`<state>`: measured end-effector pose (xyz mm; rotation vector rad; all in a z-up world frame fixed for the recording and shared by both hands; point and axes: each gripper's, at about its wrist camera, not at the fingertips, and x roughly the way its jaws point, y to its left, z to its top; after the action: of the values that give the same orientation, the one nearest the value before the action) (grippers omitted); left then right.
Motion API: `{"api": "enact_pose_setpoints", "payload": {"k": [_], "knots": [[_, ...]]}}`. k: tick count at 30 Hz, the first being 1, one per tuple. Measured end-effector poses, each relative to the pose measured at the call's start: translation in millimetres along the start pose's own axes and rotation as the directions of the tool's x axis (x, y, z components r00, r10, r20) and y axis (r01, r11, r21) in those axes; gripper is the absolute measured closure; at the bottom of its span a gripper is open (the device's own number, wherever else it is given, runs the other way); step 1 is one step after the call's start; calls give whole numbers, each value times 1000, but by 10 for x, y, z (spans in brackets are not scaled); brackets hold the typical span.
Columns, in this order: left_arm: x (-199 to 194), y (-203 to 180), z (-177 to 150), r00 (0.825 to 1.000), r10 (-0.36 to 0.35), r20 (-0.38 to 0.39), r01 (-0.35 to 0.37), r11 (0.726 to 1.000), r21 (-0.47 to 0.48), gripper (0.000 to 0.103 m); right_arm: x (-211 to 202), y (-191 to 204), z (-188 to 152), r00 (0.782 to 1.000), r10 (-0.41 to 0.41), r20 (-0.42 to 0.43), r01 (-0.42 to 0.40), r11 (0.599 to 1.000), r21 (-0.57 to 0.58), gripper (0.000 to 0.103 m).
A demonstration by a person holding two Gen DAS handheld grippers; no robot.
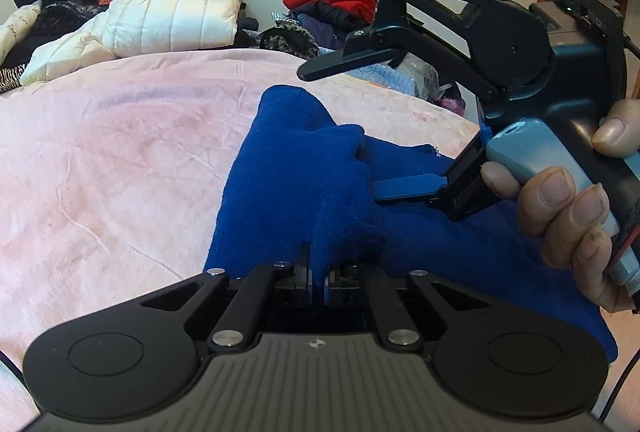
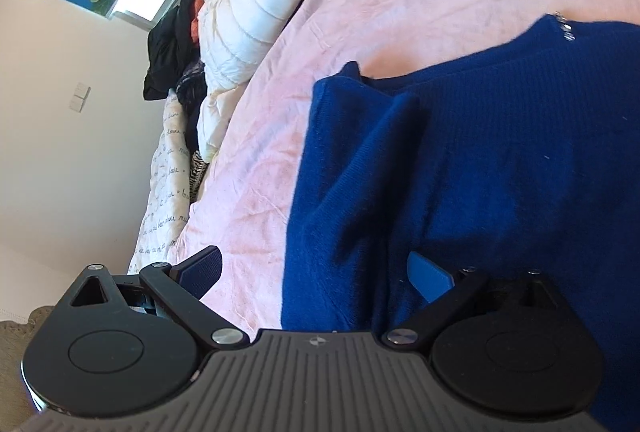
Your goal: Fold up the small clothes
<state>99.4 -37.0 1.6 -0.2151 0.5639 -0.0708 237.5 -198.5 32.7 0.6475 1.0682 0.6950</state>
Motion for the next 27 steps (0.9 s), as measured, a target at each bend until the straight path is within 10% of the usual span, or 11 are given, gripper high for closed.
{"api": "enact_pose_setpoints", "payload": {"k": [11,15,18,27], "knots": [[-16,28,-3,1000,-12,4,12,1000,-16,98,404,21,171,993,70,-95,-64,996,65,2],[-19,31,-5,1000,-11,5,11,1000,-13,98,374,-16,203,998,39,-58,-36,998,45,33],[-19,15,-7,1000,-6,5,6,1000,-4,98,357,-93,176,999,21,-43,-20,1000,14,85],[-169,-331,-49,999,-3,34,-2,991,134,98,138,21,91,999,-28,35,33,987,-157,85]]}}
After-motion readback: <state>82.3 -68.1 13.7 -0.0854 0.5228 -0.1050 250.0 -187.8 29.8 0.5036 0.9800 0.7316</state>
